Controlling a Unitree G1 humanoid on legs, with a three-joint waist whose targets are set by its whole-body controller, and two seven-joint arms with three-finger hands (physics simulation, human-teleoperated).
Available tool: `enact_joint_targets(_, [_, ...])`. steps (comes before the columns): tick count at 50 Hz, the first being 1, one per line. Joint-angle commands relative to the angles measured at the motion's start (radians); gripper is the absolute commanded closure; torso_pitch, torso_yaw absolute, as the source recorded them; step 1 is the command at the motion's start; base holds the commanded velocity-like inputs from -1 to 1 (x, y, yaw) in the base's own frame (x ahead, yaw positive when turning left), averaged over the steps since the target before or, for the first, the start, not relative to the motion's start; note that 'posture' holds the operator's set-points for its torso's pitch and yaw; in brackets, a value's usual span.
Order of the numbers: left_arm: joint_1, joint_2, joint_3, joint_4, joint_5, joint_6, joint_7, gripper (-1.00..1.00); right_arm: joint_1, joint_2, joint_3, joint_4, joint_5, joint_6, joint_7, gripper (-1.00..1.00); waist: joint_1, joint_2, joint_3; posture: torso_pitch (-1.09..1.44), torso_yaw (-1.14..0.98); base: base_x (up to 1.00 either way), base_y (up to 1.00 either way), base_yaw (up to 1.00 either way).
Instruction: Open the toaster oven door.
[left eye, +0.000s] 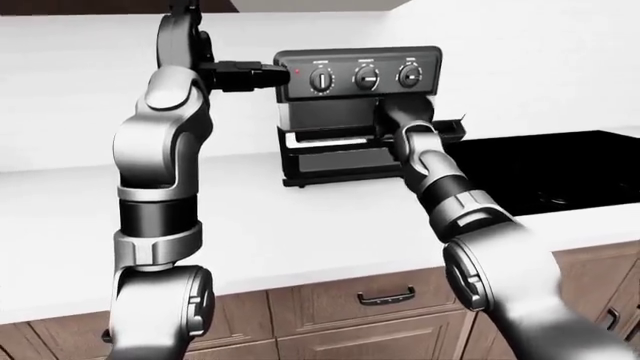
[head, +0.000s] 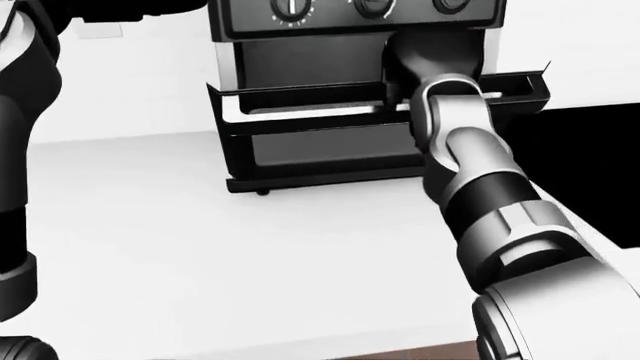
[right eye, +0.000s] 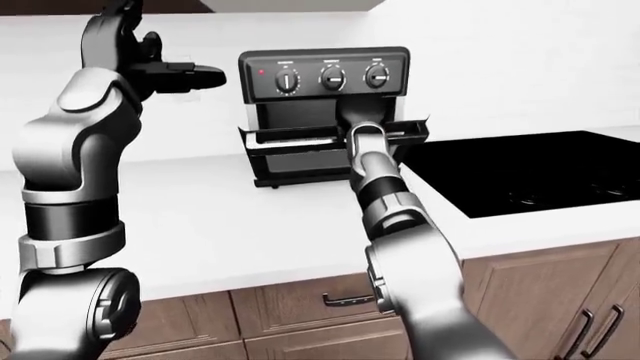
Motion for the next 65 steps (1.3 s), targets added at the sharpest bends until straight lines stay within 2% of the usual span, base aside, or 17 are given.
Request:
enact_joint_targets(1, [-0.032,0.009,0.007,-0.020,0.003,-0.025,0.000,-1.00,-0.008,0.007,-0.013,-0.008,0.051,0.041,0.020,1.00,0.004,0.002,0.004,-0.54,0.00,0.00,0.00,0.00])
enact_joint_targets(11, [-0.036,0.006,0.005,-0.034,0.004,-0.011,0.005,-1.00,0.098,0.026,0.016,-0.123,0.099,0.095,0.028,1.00,0.001,0.001,0.005,-0.54,0.00,0.00,0.00,0.00])
enact_joint_targets(16, [-0.042,0.005,0.004,-0.040,0.003,-0.003,0.006,-1.00,0.233,0.033,0.038,-0.324,0.086,0.158,0.096,1.00,0.001,-0.002,0.004,-0.54,0.00,0.00,0.00,0.00])
enact_joint_targets(21, [-0.035,-0.004,0.001,-0.055,0.005,0.004,0.009,-1.00,0.433,0.048,0.054,-0.673,0.001,0.245,0.253,1.00,0.002,-0.008,0.004,-0.54,0.00,0.00,0.00,0.00])
enact_joint_targets(25, [-0.036,-0.005,0.001,-0.064,0.005,0.012,0.009,-1.00,0.538,0.068,0.050,-0.851,-0.072,0.273,0.341,1.00,0.005,-0.005,0.003,-0.54,0.00,0.00,0.00,0.00])
enact_joint_targets(30, [-0.032,-0.004,0.002,-0.064,0.005,0.010,0.008,-1.00,0.668,0.107,0.057,-1.038,-0.152,0.288,0.414,1.00,0.007,-0.004,-0.006,-0.54,0.00,0.00,0.00,0.00])
enact_joint_targets(39, [-0.033,-0.006,0.001,-0.073,0.003,0.017,0.009,-1.00,0.892,0.162,0.075,-1.302,-0.252,0.292,0.482,1.00,0.000,-0.011,-0.035,-0.54,0.00,0.00,0.00,0.00])
enact_joint_targets(44, [-0.034,-0.003,0.002,-0.079,0.003,0.023,0.009,-1.00,1.002,0.190,0.098,-1.409,-0.293,0.290,0.498,1.00,-0.007,-0.013,-0.045,-0.54,0.00,0.00,0.00,0.00])
enact_joint_targets(53, [-0.037,-0.010,0.000,-0.107,0.001,0.048,0.017,-1.00,1.240,0.211,0.154,-1.576,-0.321,0.290,0.453,1.00,-0.017,-0.019,-0.052,-0.54,0.00,0.00,0.00,0.00])
enact_joint_targets(58, [-0.036,-0.009,0.001,-0.116,-0.001,0.055,0.017,-1.00,1.375,0.213,0.210,-1.637,-0.319,0.308,0.391,1.00,-0.020,-0.024,-0.055,-0.54,0.00,0.00,0.00,0.00])
enact_joint_targets(65, [-0.030,-0.013,0.000,-0.129,-0.003,0.060,0.020,-1.00,1.528,0.186,0.298,-1.759,-0.341,0.364,0.360,1.00,-0.018,-0.036,-0.056,-0.54,0.00,0.00,0.00,0.00])
